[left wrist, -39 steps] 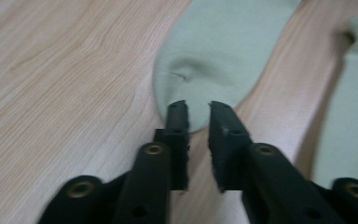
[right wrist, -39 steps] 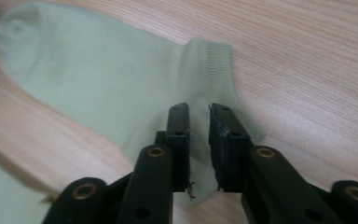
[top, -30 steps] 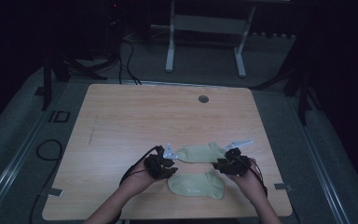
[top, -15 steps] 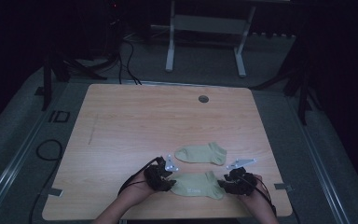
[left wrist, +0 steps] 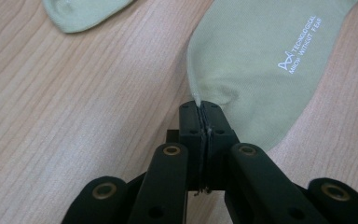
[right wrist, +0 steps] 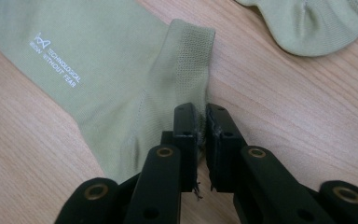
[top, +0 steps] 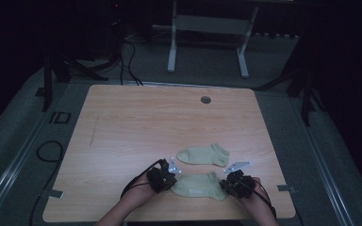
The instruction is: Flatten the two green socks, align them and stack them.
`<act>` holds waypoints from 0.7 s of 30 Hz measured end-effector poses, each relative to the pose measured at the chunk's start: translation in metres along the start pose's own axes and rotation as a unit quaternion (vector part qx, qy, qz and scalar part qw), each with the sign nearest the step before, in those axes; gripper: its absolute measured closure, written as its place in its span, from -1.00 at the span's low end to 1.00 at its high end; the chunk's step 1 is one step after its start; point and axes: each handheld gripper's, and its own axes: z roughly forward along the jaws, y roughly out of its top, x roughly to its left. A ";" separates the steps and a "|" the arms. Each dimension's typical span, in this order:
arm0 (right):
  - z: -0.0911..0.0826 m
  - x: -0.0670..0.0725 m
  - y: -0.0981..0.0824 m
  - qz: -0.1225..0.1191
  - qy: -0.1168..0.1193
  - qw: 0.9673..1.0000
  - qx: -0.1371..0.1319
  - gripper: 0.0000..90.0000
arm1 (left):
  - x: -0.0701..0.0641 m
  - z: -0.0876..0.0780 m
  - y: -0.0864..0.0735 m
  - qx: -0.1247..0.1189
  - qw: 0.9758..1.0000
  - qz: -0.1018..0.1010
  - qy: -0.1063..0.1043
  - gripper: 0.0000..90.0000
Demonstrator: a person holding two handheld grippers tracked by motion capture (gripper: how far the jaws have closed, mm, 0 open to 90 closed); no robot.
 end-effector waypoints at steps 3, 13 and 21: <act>-0.004 0.000 0.000 0.004 0.003 1.000 -0.005 0.87 | -0.001 -0.005 0.002 -0.016 1.000 -0.008 0.010 0.98; -0.038 -0.022 0.018 0.033 -0.004 0.998 -0.056 0.87 | 0.011 -0.030 0.028 -0.050 0.998 -0.013 0.018 0.98; -0.041 -0.057 0.040 0.059 -0.014 0.997 -0.056 0.87 | 0.034 -0.022 0.056 -0.052 0.998 -0.026 0.025 0.98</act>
